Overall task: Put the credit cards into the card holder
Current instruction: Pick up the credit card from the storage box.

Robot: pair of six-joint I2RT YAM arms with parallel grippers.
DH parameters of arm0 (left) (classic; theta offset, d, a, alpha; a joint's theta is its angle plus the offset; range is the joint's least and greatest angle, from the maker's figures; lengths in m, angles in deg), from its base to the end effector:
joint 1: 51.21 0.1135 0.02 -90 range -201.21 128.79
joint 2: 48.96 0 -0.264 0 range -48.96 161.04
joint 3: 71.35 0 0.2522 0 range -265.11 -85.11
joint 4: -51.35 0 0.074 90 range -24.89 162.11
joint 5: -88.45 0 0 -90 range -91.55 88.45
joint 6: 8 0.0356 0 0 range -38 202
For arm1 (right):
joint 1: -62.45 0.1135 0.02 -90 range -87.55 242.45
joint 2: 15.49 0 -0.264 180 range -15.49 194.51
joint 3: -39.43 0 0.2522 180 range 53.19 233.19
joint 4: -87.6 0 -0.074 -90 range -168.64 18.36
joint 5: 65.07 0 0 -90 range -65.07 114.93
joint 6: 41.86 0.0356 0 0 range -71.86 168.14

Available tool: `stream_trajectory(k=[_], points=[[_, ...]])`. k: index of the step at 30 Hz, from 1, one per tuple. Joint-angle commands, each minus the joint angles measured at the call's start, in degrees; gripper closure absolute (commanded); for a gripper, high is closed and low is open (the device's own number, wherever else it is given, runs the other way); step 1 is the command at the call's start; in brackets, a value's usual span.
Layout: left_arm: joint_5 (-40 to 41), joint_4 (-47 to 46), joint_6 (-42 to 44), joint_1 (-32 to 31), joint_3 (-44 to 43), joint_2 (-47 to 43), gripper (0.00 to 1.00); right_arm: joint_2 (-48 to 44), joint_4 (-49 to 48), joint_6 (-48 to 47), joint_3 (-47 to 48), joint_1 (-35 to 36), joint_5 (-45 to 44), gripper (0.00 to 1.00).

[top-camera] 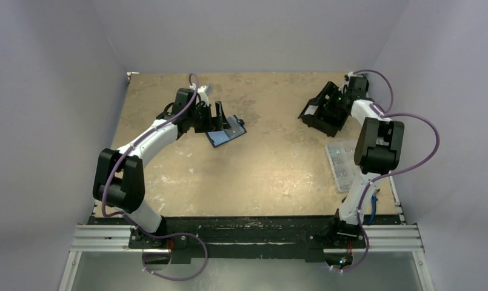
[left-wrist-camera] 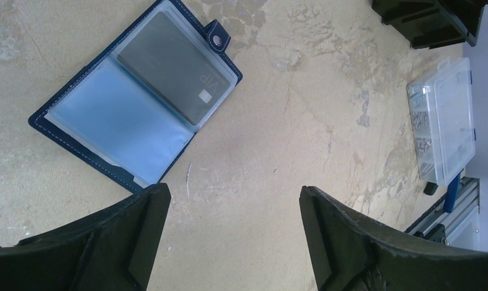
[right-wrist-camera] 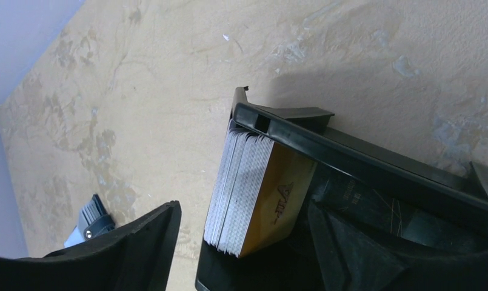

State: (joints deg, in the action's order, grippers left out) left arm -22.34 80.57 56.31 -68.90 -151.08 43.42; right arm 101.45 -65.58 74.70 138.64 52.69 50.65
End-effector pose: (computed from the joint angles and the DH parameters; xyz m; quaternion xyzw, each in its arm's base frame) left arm 0.3362 -0.1205 0.2504 0.0107 0.9010 -0.3013 0.3118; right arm 0.4514 -0.0620 0.1976 0.1986 0.8812 0.2581 0.3426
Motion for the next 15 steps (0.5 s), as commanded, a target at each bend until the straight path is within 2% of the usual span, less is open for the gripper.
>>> stream_trajectory(k=[1, 8, 13, 15], points=[[-1.0, -2.2, 1.1, 0.2, 0.3, 0.4, 0.15, -0.5, -1.0, 2.6, -0.6, 0.4, -2.3, 0.12], [-1.5, -2.4, 1.0, 0.2, 0.3, 0.9, 0.15, 4.3, -0.9, 2.3, 2.4, 0.9, 0.7, 0.10], [-1.3, -2.2, 1.1, 0.2, 0.3, 1.0, 0.15, 4.6, -2.5, 2.0, 2.4, 0.9, 3.9, 0.19], [-1.3, -2.2, 1.2, 0.2, 0.2, 1.2, 0.15, 3.8, -3.3, 2.3, 1.8, 0.8, 5.0, 0.27]])
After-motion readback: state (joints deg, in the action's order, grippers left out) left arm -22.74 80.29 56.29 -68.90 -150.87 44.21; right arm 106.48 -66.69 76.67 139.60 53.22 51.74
